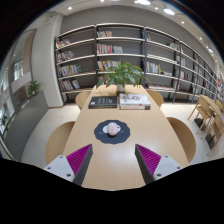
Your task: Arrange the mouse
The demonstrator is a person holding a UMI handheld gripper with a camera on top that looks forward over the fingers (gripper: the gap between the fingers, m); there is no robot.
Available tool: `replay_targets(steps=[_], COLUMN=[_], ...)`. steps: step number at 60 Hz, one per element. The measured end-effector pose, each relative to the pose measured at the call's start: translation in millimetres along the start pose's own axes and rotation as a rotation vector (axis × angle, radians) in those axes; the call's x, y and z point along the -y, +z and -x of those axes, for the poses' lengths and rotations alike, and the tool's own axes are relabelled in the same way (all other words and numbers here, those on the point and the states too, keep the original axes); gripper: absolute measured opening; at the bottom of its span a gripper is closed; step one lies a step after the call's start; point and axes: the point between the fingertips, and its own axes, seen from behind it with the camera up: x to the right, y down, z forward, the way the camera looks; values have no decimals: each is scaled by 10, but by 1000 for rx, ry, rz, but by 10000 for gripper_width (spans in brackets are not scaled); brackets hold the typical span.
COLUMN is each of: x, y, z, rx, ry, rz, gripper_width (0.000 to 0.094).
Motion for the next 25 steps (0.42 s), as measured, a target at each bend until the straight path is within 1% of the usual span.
replay_targets(steps=[10,25], x=[109,160], y=[-94,-84], z=[-93,-221], rx=[-8,-25], ry=[-5,2], rz=[-32,-39], gripper_width=[860,859])
